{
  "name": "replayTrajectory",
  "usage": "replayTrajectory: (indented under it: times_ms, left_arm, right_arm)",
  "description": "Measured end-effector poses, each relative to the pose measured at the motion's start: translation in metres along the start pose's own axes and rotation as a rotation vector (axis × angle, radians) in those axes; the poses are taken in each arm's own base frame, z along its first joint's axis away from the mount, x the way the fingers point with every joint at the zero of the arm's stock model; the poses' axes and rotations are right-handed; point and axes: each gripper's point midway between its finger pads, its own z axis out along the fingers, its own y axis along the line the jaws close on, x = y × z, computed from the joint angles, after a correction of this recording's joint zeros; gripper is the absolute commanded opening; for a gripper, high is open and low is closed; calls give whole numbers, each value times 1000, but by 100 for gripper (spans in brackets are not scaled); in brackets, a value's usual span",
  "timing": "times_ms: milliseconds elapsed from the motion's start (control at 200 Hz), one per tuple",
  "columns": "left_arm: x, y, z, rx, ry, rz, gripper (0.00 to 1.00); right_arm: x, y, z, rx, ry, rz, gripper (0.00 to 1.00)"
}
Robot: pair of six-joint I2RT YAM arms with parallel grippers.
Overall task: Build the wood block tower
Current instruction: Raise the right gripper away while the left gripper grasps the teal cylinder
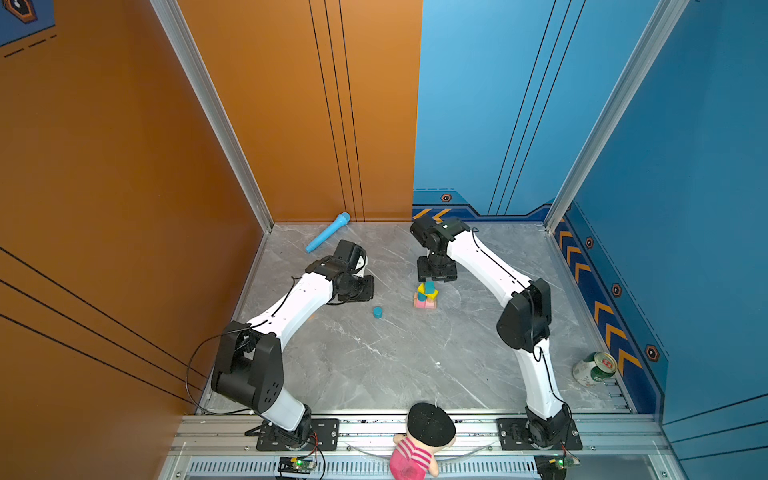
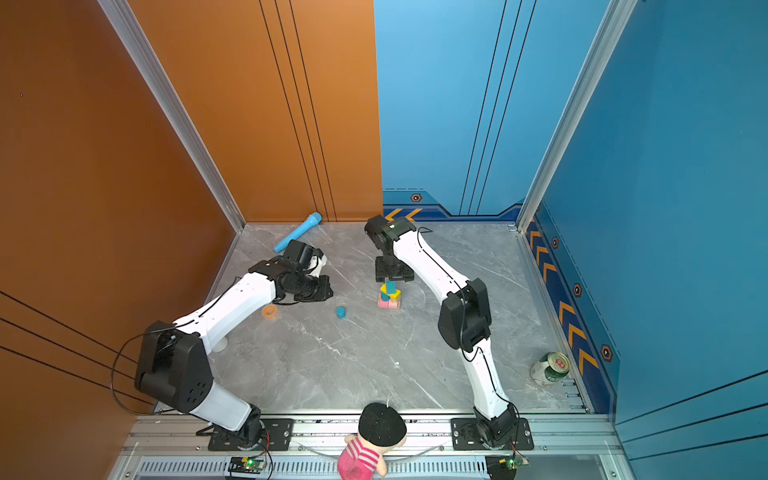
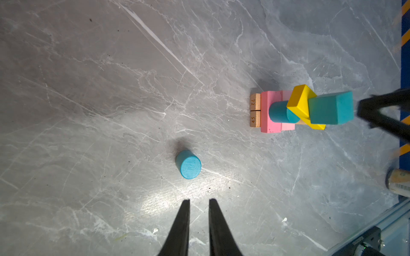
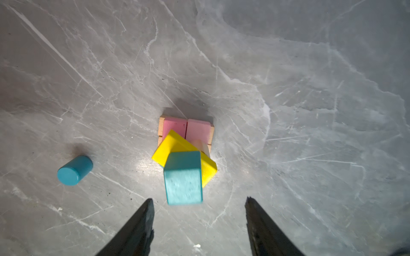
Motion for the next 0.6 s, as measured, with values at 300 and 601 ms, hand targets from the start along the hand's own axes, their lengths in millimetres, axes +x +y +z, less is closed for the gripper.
replayTrajectory:
  times_ms: [300,601]
  left_arm:
    - [30,-10,13,-61,101,59,58]
    - [38,-8,33,-128,177,53,67]
  right_arm:
    - [18,-52,-66,-89,-184,89,67]
    - [38,-92,-39,-155,-195,209,67]
